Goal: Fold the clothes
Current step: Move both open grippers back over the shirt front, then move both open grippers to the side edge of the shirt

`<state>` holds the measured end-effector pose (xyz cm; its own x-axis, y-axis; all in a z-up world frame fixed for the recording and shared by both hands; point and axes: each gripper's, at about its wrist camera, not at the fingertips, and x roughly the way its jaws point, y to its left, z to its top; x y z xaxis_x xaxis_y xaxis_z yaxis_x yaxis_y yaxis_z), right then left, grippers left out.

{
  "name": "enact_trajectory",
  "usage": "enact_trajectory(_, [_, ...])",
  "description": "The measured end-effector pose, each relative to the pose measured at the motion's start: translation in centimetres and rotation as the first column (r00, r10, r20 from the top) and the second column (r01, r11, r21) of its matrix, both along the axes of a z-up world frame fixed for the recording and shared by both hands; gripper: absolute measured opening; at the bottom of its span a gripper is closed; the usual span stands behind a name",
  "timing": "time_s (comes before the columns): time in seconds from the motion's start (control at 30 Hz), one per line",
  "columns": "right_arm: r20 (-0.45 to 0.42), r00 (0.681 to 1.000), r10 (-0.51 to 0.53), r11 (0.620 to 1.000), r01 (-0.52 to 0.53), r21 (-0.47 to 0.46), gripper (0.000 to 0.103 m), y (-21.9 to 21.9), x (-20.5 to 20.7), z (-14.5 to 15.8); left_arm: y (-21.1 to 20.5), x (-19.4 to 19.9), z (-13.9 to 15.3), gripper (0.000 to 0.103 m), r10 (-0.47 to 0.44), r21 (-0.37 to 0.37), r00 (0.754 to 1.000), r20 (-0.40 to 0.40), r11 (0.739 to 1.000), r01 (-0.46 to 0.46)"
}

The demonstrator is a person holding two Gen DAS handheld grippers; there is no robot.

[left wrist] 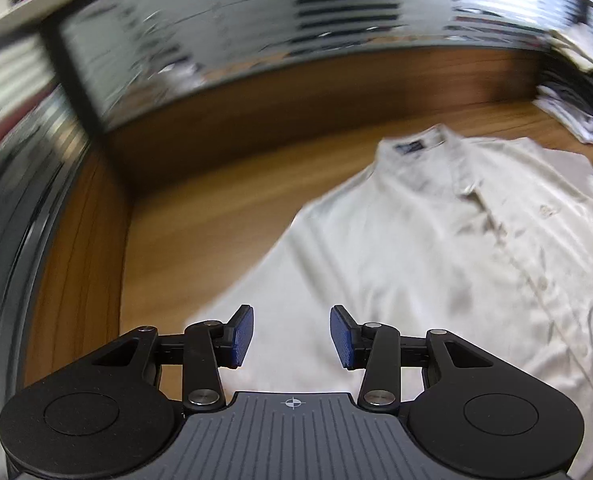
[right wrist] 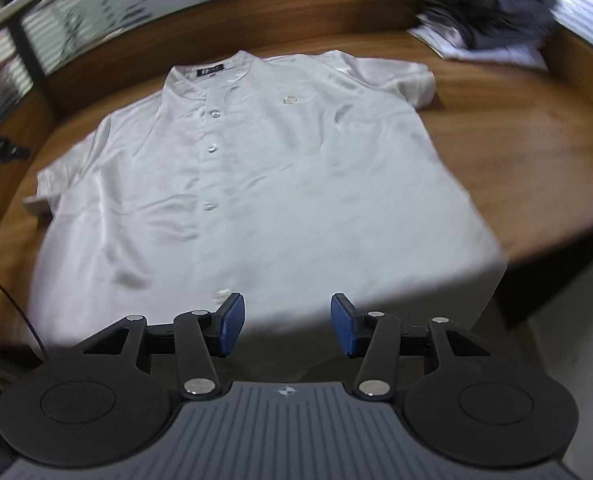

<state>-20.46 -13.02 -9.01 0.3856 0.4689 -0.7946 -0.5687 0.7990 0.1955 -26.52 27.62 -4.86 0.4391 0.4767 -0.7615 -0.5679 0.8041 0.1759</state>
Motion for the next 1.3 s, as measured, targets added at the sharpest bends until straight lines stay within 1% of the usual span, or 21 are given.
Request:
enact_trajectory(0.1, [-0.004,0.996,-0.092,0.995,0.092,0.049,0.055,1.0,-3.1,-0.1,1.5,2.0,0.2,0.048,-0.031,-0.008,1.0,-0.002,0.999,0.031])
enact_trajectory(0.17, [-0.014,0.99,-0.143,0.987,0.144,0.074,0.055,1.6,-4.8,-0.4,2.1,2.5,-0.5,0.048,-0.039,-0.015,0.999,-0.019,0.999,0.039])
enact_trajectory(0.23, [-0.014,0.985,-0.173,0.982,0.174,0.078,0.055,2.2,-6.3,-1.0,2.4,2.6,-1.6,0.048,-0.038,0.002,0.998,-0.056,0.999,0.038])
enact_trajectory(0.27, [-0.017,0.982,-0.188,0.979,0.188,0.076,0.055,2.5,-7.1,-1.3,2.6,2.5,-2.2,0.048,-0.035,-0.001,0.997,-0.075,0.999,0.035])
enact_trajectory(0.33, [-0.031,0.976,-0.216,0.973,0.218,0.07,0.055,3.1,-8.6,-1.7,2.6,2.1,-3.2,0.048,-0.038,-0.015,0.996,-0.085,0.999,0.037])
enact_trajectory(0.4, [-0.052,0.969,-0.24,0.966,0.244,0.082,0.055,3.7,-10.0,-2.3,2.2,1.1,-3.8,0.048,-0.052,-0.008,0.994,-0.098,0.999,0.052])
enact_trajectory(0.47, [-0.074,0.964,-0.257,0.96,0.264,0.098,0.055,4.3,-11.3,-2.9,1.6,0.2,-4.2,0.053,-0.068,0.007,0.99,-0.12,0.998,0.069])
enact_trajectory(0.5, [-0.08,0.964,-0.255,0.959,0.263,0.105,0.055,4.7,-11.9,-3.2,1.4,-0.4,-4.3,0.054,-0.065,0.013,0.989,-0.132,0.998,0.068])
enact_trajectory(0.63, [-0.091,0.972,-0.214,0.969,0.224,0.108,0.055,7.1,-13.8,-4.8,0.1,-2.8,-4.4,0.054,-0.079,0.015,0.982,-0.171,0.996,0.083])
enact_trajectory(0.67, [-0.098,0.975,-0.2,0.971,0.21,0.112,0.055,7.8,-14.2,-5.1,-0.2,-3.3,-4.4,0.054,-0.078,0.03,0.98,-0.185,0.996,0.085])
enact_trajectory(0.73, [-0.107,0.981,-0.162,0.978,0.174,0.115,0.055,9.3,-14.9,-5.6,-0.6,-4.5,-4.3,0.054,-0.046,0.076,0.972,-0.229,0.995,0.065])
enact_trajectory(0.77, [-0.106,0.984,-0.141,0.981,0.154,0.118,0.055,10.0,-15.3,-5.6,-0.6,-5.0,-4.0,0.054,-0.032,0.089,0.972,-0.234,0.995,0.054])
enact_trajectory(0.87, [-0.106,0.991,-0.078,0.989,0.09,0.118,0.055,11.9,-16.6,-5.7,-0.4,-6.7,-3.1,0.056,-0.006,0.116,0.976,-0.217,0.993,0.032])
enact_trajectory(0.93, [-0.105,0.993,-0.046,0.992,0.058,0.111,0.055,12.8,-17.4,-5.6,-0.1,-7.6,-2.7,0.061,-0.004,0.129,0.98,-0.198,0.991,0.03])
enact_trajectory(1.03, [-0.102,0.995,-0.013,0.994,0.023,0.104,0.055,14.0,-18.4,-5.8,0.8,-8.3,-2.5,0.061,0.004,0.126,0.982,-0.186,0.992,0.02])
enact_trajectory(1.13, [-0.086,0.996,0.019,0.997,-0.012,0.079,0.055,15.1,-19.1,-6.1,0.9,-8.6,-2.8,0.061,0.005,0.147,0.981,-0.193,0.989,0.024])
enact_trajectory(1.2, [-0.07,0.997,0.023,0.998,-0.018,0.061,0.055,15.7,-19.5,-6.3,0.7,-8.6,-3.0,0.061,0.0,0.168,0.979,-0.205,0.985,0.035])
enact_trajectory(1.3, [-0.05,0.999,0.022,0.999,-0.02,0.038,0.055,16.3,-19.7,-6.8,0.3,-8.4,-3.5,0.062,-0.026,0.163,0.977,-0.211,0.985,0.061])
